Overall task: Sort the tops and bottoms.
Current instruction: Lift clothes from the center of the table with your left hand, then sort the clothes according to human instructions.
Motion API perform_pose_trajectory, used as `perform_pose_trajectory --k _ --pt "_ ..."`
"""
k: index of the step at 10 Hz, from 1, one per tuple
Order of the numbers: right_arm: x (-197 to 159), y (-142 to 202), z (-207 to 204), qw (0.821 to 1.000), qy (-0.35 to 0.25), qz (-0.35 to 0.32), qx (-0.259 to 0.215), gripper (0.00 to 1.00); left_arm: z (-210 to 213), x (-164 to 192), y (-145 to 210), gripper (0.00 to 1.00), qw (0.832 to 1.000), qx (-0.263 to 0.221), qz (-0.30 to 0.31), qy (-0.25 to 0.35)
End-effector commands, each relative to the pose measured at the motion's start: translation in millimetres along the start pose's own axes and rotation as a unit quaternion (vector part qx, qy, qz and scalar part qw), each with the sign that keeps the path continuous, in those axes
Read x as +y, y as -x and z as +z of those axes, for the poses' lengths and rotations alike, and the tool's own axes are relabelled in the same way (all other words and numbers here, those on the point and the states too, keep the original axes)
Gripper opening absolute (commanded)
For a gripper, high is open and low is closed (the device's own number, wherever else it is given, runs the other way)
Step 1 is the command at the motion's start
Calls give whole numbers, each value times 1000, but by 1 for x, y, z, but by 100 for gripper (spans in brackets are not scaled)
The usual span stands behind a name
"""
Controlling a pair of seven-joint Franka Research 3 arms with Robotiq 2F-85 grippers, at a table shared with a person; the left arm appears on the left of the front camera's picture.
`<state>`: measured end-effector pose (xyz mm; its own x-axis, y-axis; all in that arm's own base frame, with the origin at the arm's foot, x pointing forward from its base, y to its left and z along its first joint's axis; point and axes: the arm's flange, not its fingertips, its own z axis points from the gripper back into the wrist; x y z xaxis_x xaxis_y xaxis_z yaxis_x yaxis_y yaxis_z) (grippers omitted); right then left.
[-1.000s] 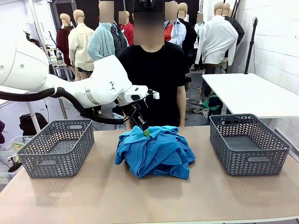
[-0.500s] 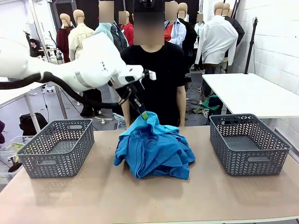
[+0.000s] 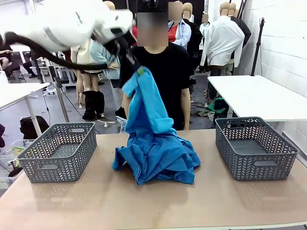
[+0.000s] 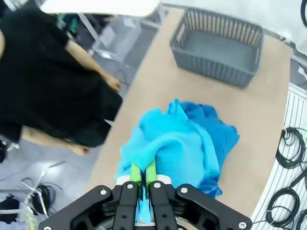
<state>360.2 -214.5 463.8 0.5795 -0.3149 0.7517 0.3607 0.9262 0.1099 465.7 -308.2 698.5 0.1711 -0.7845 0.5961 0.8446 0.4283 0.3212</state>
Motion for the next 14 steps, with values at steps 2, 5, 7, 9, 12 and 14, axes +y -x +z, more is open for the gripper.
perform_pose_trajectory --k 2,5,7,9,12,14 --pt "-2 1 0 1000 -2 0 5 100 87 -10 -45 0 998 -31 -2 -59" --pt "-2 1 0 1000 -2 0 5 100 195 -23 -88 0 986 -101 28 -127" --pt "-2 1 0 1000 -2 0 5 100 246 -40 -116 0 973 -135 42 -181" --pt "-2 1 0 1000 -2 0 5 100 296 -59 -141 0 961 -177 52 -206" --pt "-2 1 0 1000 -2 0 5 100 335 -74 -132 0 956 -209 56 -197" --pt "-2 1 0 1000 -2 0 5 100 330 -79 -132 0 959 -202 51 -194"
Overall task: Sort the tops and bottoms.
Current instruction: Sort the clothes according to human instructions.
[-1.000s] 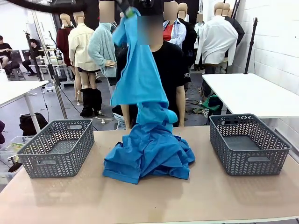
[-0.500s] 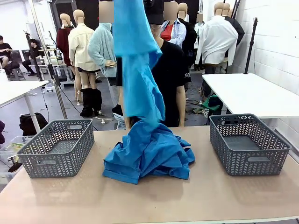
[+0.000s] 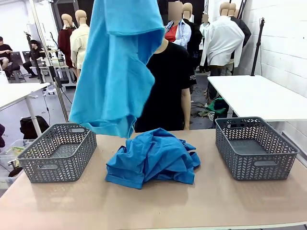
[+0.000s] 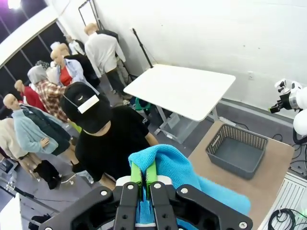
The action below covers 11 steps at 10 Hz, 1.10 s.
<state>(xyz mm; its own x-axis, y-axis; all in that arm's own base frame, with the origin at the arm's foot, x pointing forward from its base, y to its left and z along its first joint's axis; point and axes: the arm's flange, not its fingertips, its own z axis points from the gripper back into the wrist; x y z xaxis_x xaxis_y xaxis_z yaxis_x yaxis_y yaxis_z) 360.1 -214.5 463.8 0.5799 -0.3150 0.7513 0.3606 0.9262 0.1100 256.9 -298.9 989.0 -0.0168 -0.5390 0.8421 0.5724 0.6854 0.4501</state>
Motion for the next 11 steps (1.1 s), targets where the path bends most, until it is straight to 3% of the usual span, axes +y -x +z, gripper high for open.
perform_pose_trajectory --k 1,11 --pt "-2 1 0 1000 -2 0 5 100 4 2 -4 0 1000 -11 1 -3" --pt "-2 1 0 1000 -2 0 5 100 4 2 -4 0 1000 -11 1 -3"
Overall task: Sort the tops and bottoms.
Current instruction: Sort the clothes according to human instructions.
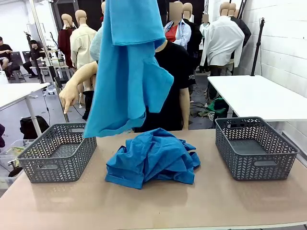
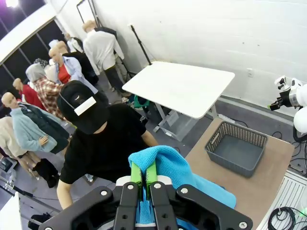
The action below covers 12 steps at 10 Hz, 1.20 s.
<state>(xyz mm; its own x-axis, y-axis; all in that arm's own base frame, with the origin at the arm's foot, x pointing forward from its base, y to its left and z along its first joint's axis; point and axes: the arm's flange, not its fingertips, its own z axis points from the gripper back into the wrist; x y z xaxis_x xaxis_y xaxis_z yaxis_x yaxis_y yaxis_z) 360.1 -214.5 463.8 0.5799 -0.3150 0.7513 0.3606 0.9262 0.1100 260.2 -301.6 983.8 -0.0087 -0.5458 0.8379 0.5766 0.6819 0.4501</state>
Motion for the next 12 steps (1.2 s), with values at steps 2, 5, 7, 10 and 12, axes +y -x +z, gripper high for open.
perform_pose_trajectory --k 2,5,7,10,12 --pt "-2 1 0 1000 -2 0 5 100 10 4 -7 0 1000 -17 2 -5" --pt "-2 1 0 1000 -2 0 5 100 10 4 -7 0 1000 -17 2 -5" --pt "-2 1 0 1000 -2 0 5 100 10 4 -7 0 1000 -17 2 -5" --pt "-2 1 0 1000 -2 0 5 100 10 4 -7 0 1000 -17 2 -5" --pt "-2 1 0 1000 -2 0 5 100 10 4 -7 0 1000 -17 2 -5"
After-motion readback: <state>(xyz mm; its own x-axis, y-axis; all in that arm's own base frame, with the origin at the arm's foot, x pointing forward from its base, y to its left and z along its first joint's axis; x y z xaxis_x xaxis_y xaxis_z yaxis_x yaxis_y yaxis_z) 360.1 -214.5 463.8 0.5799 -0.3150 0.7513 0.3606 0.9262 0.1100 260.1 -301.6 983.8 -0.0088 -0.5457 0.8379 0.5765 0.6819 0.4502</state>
